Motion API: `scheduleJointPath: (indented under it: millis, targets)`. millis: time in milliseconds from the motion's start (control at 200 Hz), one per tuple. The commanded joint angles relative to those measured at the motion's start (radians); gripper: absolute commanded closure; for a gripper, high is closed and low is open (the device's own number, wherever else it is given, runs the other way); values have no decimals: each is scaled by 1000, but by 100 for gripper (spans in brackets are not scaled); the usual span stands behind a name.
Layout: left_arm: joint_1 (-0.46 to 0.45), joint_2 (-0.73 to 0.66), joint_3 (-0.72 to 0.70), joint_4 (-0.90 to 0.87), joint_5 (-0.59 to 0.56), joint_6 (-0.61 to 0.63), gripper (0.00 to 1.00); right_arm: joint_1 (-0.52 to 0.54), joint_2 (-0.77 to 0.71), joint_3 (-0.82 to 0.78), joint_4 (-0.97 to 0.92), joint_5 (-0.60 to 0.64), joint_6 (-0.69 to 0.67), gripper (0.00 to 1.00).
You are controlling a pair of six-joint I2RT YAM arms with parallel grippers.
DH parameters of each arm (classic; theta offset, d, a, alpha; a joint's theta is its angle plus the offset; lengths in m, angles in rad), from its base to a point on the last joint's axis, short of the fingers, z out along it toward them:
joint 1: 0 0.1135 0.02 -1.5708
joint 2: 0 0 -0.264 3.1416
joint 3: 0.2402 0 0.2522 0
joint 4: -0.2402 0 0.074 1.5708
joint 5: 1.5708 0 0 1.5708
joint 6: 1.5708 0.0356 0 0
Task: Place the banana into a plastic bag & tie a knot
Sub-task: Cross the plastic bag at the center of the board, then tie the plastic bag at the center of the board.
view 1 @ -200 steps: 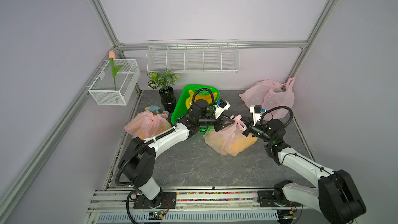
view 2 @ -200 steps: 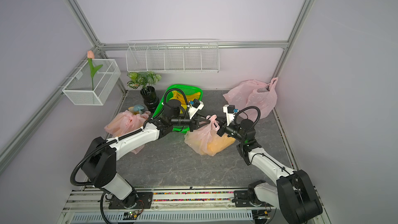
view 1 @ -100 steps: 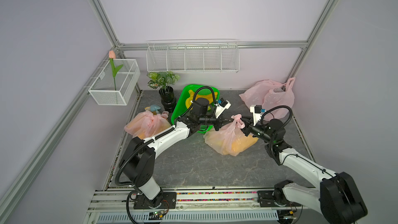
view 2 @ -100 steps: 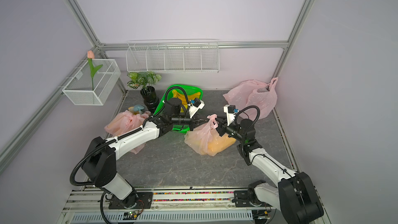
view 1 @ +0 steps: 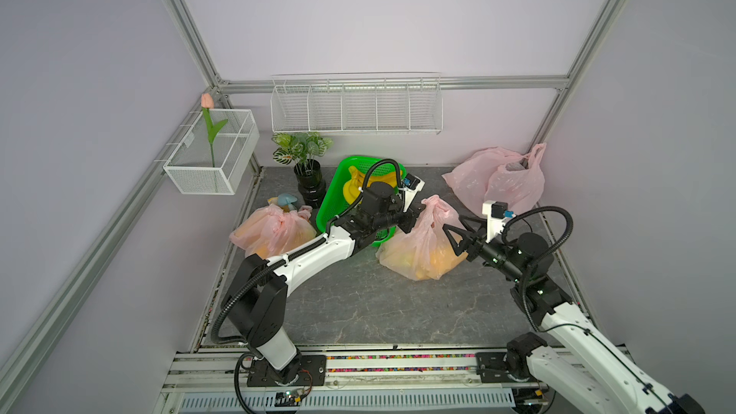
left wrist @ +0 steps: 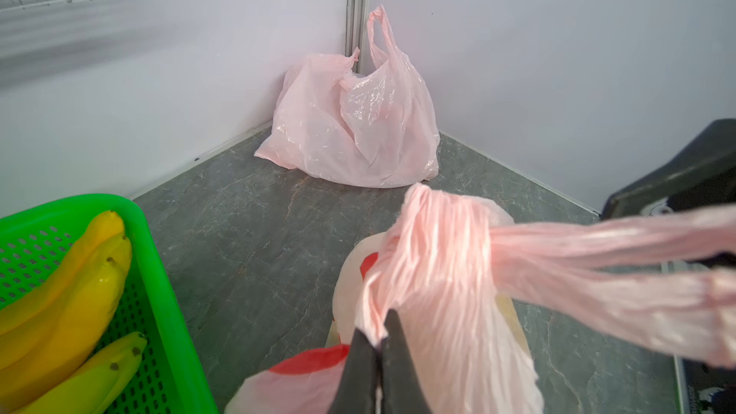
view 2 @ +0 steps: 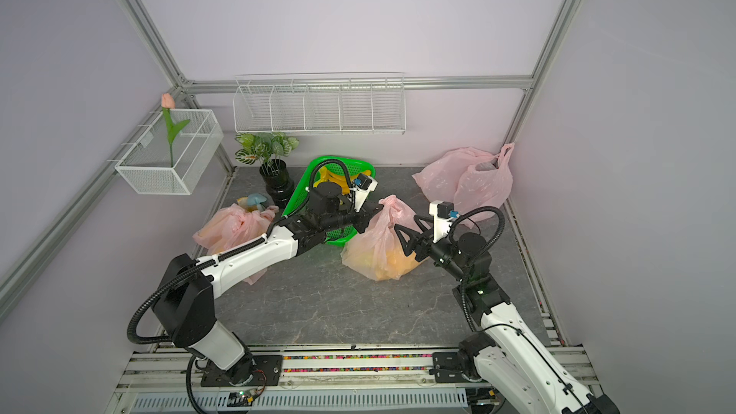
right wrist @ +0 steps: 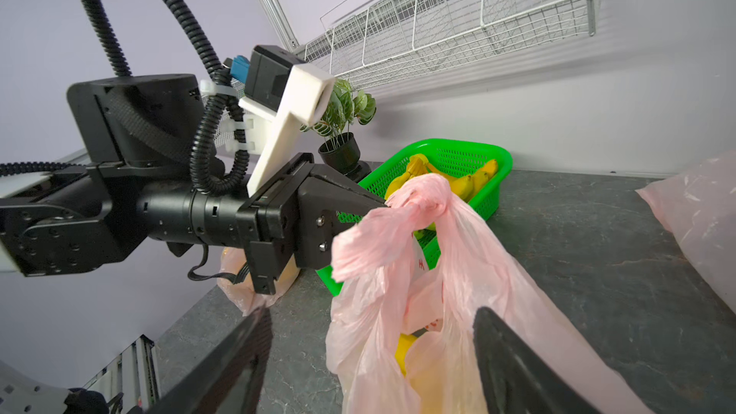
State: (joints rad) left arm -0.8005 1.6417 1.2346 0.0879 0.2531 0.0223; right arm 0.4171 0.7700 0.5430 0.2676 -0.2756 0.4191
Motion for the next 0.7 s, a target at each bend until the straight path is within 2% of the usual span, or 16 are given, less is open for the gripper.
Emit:
scheduleJointPath:
  millis: [0, 70, 165, 330, 525, 580, 650, 695]
  targets:
    - [-50, -8, 33, 23, -106, 52, 100, 40, -20, 49, -61, 85, 145, 19]
    - [-61, -11, 24, 38, -110, 51, 100, 66, -20, 58, -76, 148, 218, 28]
    - [-66, -11, 11, 54, -109, 44, 100, 71, -32, 48, -81, 213, 276, 34]
    - [-104, -24, -32, 75, -120, 85, 100, 71, -50, 60, -134, 266, 296, 45]
    - [-113, -40, -69, 102, -74, 81, 100, 69, -28, 55, -160, 295, 279, 57]
    - [-114, -47, -81, 109, -80, 83, 100, 69, -15, 58, -160, 289, 279, 63]
    - [-115, -59, -97, 120, -91, 77, 100, 68, 0, 60, -156, 275, 279, 79]
    - [-114, -66, -105, 124, -98, 65, 100, 68, 10, 60, -155, 266, 275, 85]
